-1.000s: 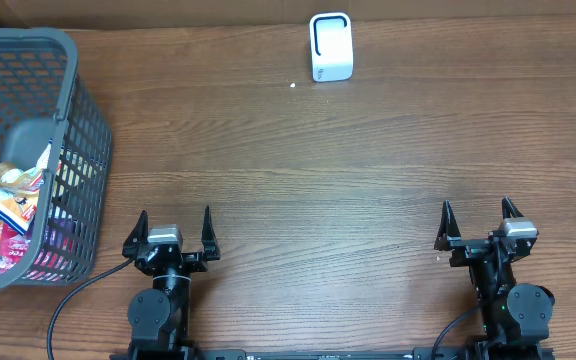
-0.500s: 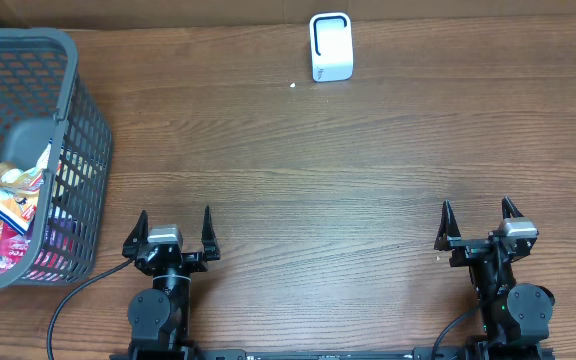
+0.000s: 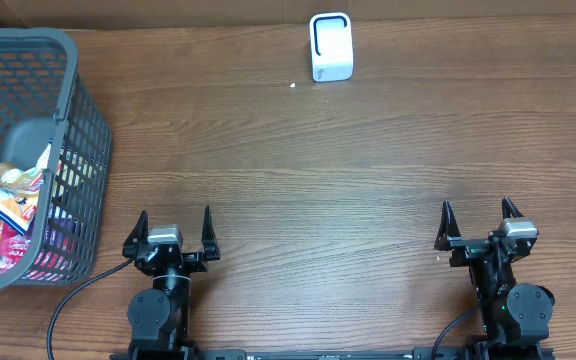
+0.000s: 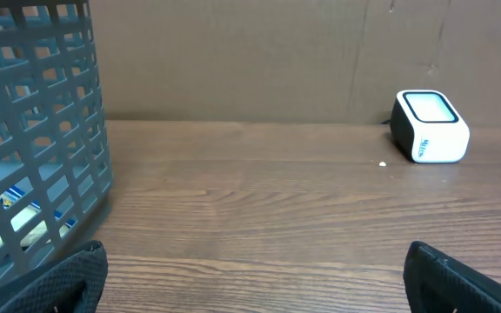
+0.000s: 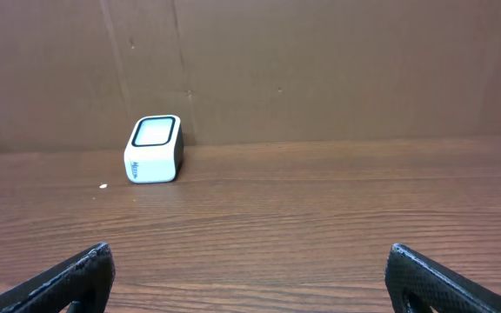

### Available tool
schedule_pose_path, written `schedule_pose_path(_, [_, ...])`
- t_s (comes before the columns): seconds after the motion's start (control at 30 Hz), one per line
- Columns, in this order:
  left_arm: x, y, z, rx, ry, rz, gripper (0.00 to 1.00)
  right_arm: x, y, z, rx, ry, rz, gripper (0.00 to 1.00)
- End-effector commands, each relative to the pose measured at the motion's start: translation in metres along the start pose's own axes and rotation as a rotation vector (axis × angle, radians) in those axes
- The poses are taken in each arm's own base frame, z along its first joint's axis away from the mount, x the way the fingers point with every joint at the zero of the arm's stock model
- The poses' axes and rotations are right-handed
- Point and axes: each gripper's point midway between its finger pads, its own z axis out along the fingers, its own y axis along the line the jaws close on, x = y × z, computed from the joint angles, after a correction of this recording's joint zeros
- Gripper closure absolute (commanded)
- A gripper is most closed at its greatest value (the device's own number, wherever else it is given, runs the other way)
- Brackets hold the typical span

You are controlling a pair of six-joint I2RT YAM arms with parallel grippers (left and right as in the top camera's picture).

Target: Scan the item barcode

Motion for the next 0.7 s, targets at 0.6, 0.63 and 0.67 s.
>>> schedule_pose_path(0.6, [-0.142, -0.064, -0.055, 0.387, -0.534, 0.071, 0.0, 0.001, -0.001, 0.0, 0.005, -0.008, -0.004, 0.0])
schedule_pose_path(0.63, [-0.152, -0.063, -0.06, 0.376, -0.548, 0.101, 0.0, 0.001, -0.001, 0.0, 0.005, -0.008, -0.004, 0.0])
schedule_pose_path(0.67, [-0.163, -0.06, -0.064, 0.353, -0.56, 0.126, 0.0, 0.001, -0.001, 0.0, 0.005, -0.008, -0.004, 0.0])
